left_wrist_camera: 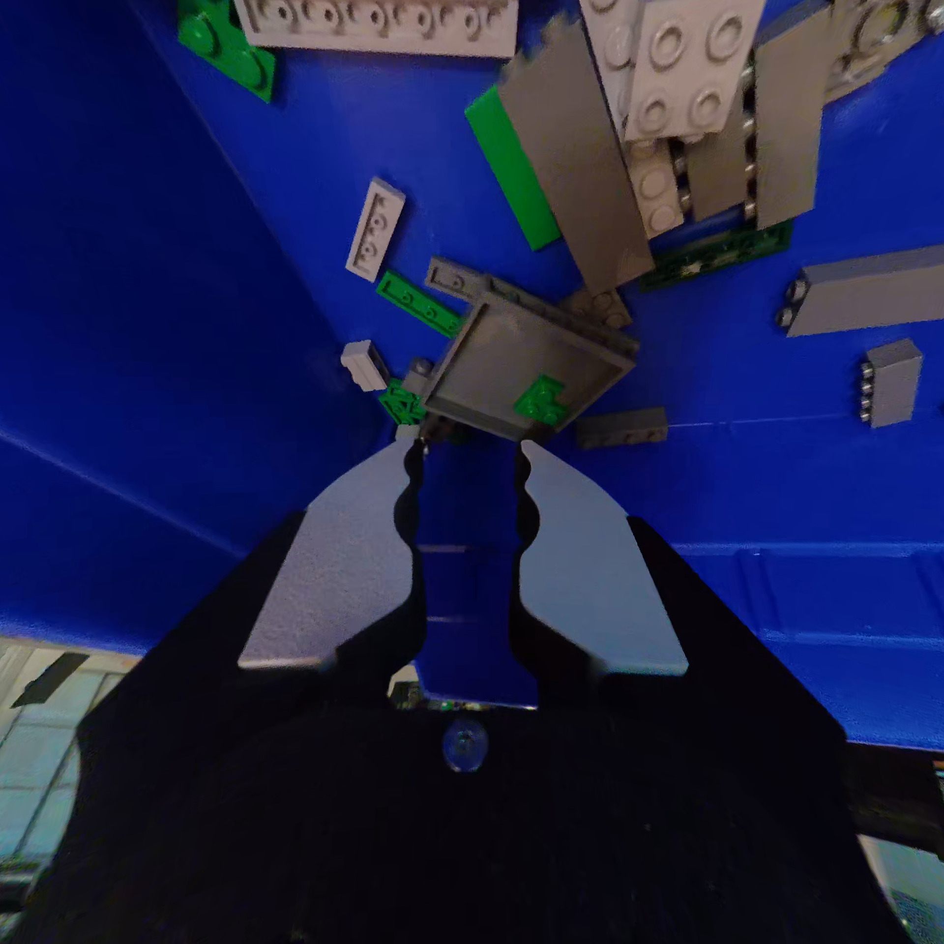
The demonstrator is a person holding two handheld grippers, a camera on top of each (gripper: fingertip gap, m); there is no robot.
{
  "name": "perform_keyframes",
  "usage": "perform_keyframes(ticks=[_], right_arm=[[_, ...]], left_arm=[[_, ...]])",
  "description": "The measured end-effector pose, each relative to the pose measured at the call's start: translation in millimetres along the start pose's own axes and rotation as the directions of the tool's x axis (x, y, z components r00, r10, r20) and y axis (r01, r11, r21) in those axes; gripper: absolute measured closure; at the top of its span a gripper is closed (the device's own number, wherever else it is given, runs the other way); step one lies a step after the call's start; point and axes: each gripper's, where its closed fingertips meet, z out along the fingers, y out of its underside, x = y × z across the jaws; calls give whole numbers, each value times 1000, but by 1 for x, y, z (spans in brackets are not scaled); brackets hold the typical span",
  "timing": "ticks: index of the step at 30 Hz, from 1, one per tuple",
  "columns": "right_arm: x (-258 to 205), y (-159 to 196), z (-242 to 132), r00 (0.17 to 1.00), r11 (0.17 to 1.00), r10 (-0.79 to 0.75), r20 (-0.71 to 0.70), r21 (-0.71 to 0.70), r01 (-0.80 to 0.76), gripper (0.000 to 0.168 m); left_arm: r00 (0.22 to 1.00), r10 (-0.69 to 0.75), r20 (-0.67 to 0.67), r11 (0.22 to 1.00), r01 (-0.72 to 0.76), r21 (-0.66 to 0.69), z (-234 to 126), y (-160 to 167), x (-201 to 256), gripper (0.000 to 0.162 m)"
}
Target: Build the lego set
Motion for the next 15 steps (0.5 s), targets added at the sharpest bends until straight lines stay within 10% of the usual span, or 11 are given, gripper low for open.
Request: perform_keyframes(ticks=[15], right_arm=[[-2,4,3,1000,1000,12,0,-22,-12,168]], left_arm=[[996,83,16,996,-83,-34,20,-2,-6,147]])
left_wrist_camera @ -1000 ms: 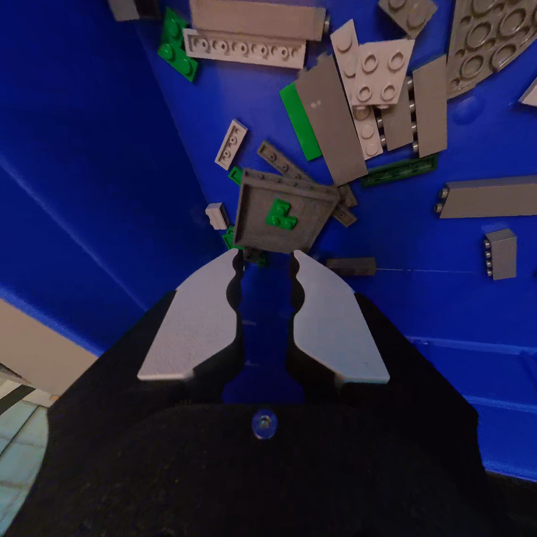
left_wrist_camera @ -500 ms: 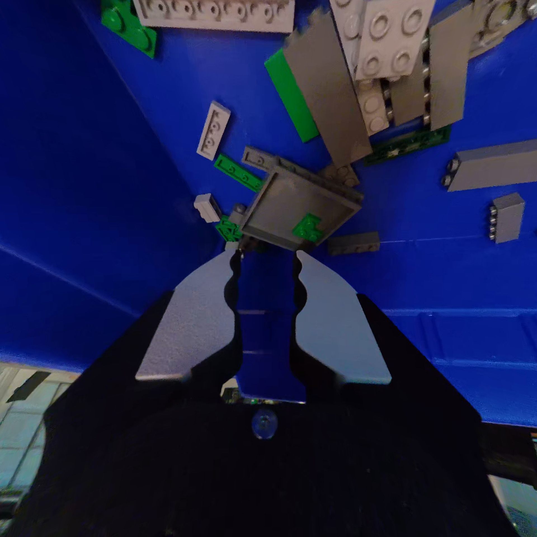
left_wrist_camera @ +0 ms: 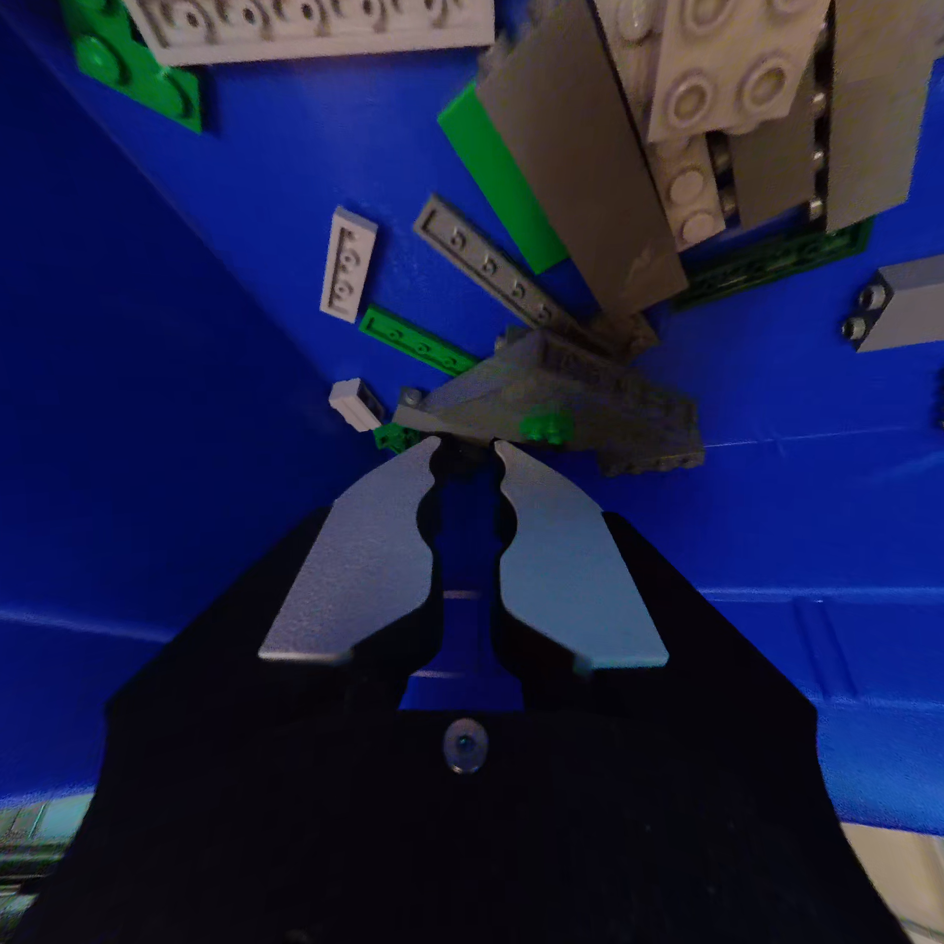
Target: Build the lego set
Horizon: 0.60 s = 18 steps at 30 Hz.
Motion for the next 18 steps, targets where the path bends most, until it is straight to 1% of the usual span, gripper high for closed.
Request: perform_keyframes(ticks=[6,13,15,18], right_arm=[[-2,-2,3,1000,1000,-4,11,2,4,168],[-4,-4,3,1000,1000,-5,24,14,5,168],[-6,-4,4,1000,1000,-5,28,20,4,168],[-7,-4,3,999,1000,-2,32,29,1,168]], left_arm=[[999,-30,38,997,27,77,-9,-1,0,151],[992,-84,94,972,61,227,-48,-2,7,152],[989,-102,104,951,67,301,-63,-11,11,152],[989,-103,109,890,43,453,-90,-41,24,152]])
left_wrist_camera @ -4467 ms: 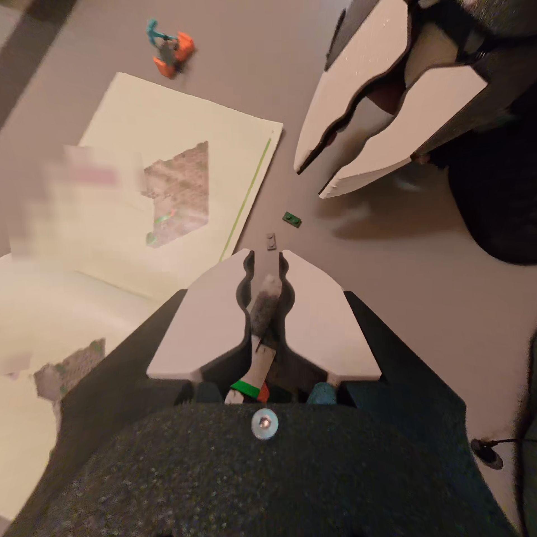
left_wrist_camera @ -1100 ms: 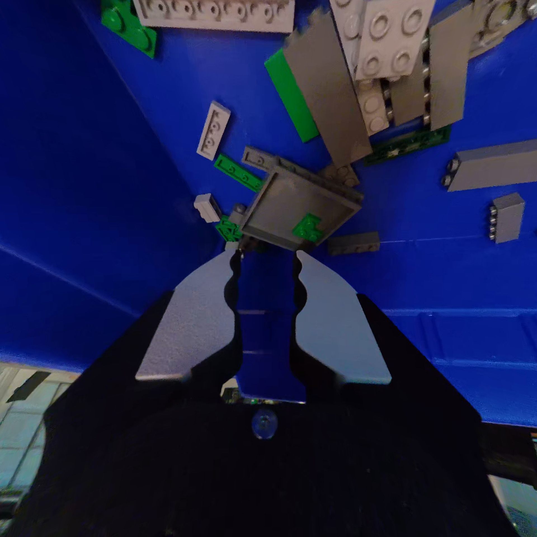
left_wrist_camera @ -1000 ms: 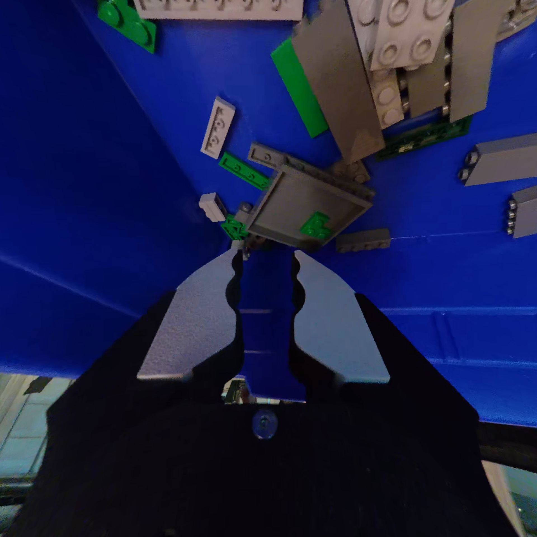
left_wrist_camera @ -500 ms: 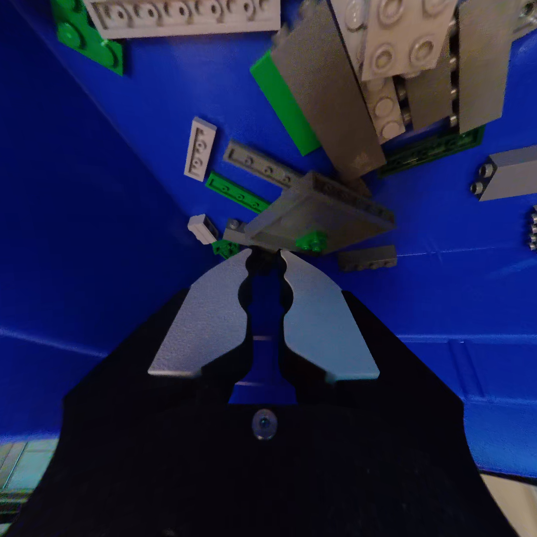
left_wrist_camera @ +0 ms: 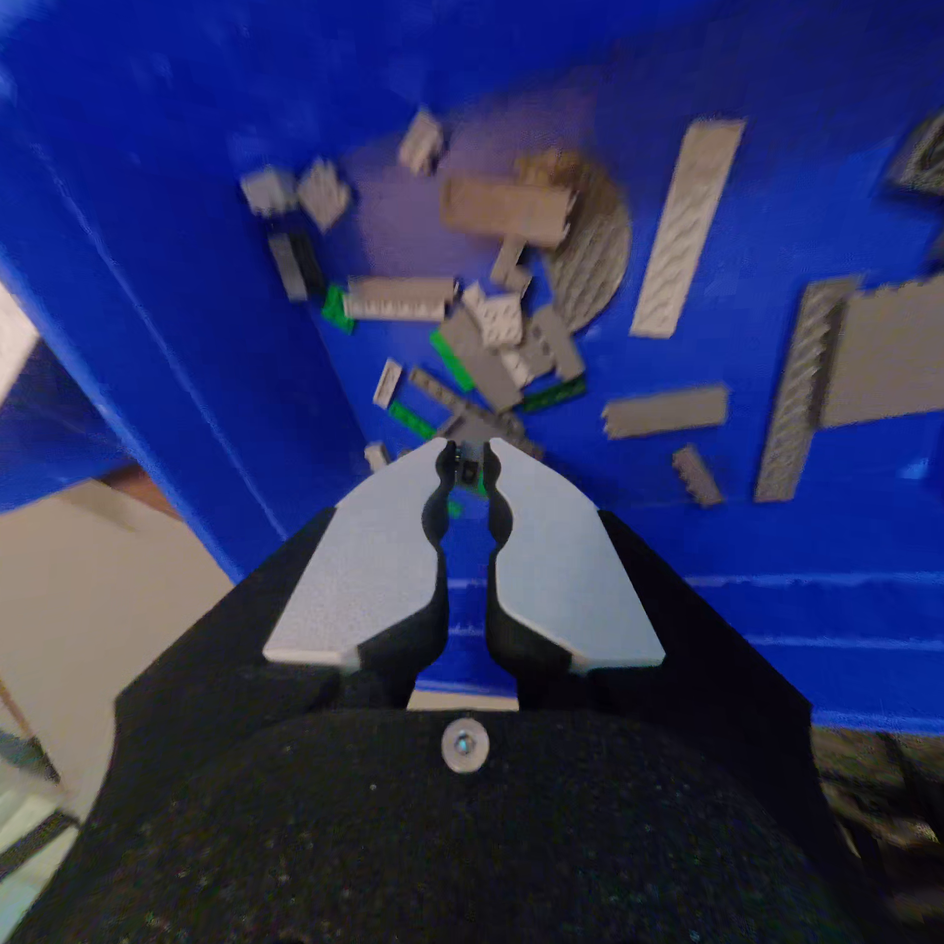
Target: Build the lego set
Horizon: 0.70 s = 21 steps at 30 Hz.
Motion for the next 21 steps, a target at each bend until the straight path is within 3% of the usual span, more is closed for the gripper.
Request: perform_keyframes(ticks=[5,9,21], right_arm=[[1,-1,-4,1000,1000,3,-1,16,-3,168],[3,-1,-10,1000,1000,6,-8,27,-6,168],[2,0,-17,1000,999,9,-12,45,-8,168]], left_arm=[[999,53,6,973,-52,226,-9,-67,34,152],[994,109,3,948,-104,302,-1,-103,69,152],[998,59,11,957,-60,283,27,-113,103,151]])
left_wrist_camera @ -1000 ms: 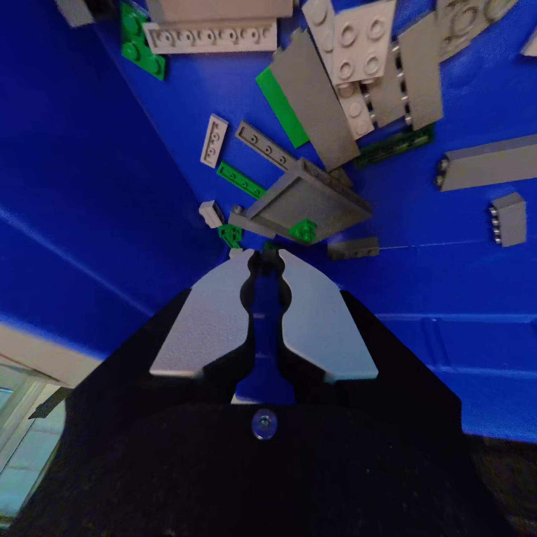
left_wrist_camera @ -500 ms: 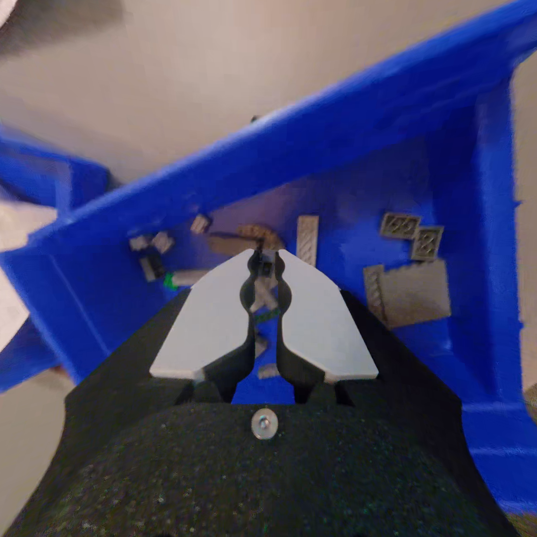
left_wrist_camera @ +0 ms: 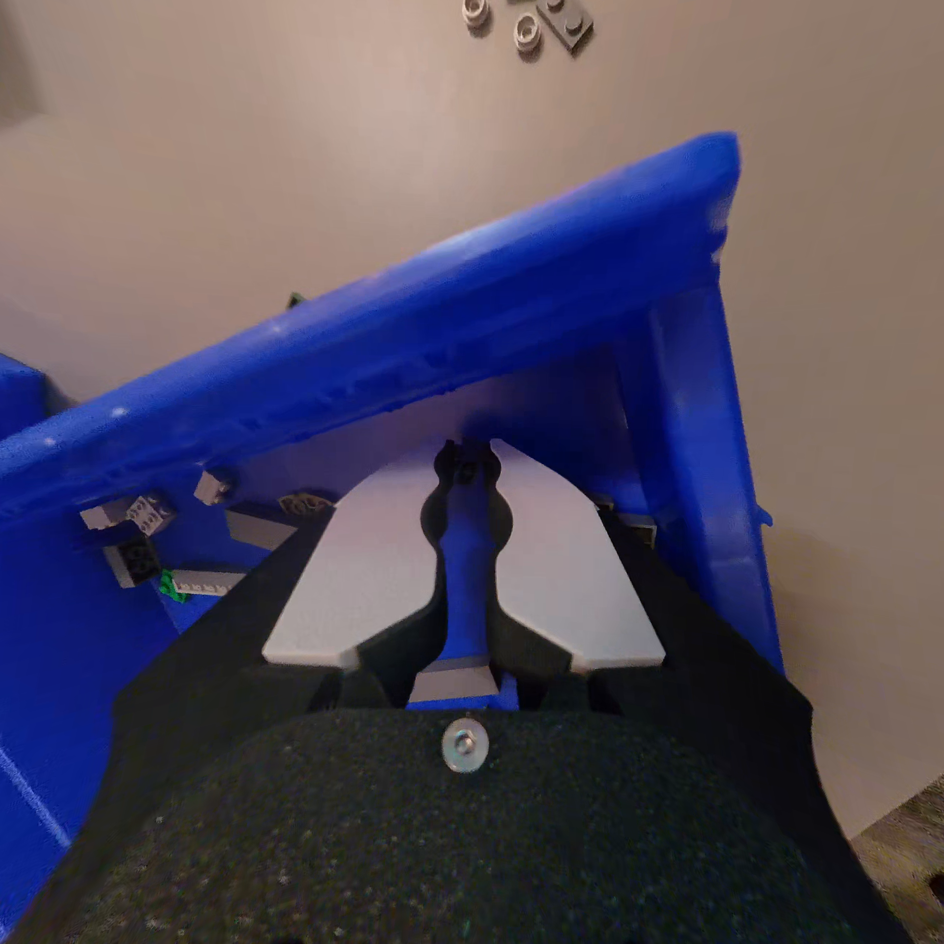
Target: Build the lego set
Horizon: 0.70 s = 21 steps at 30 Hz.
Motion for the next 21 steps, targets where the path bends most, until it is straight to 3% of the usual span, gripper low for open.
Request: perform_keyframes(ticks=[21], right_arm=[[5,10,1,998,999,52,31,13,-52,168]], left_arm=[[995,-103,0,995,103,16,3,4,2,145]])
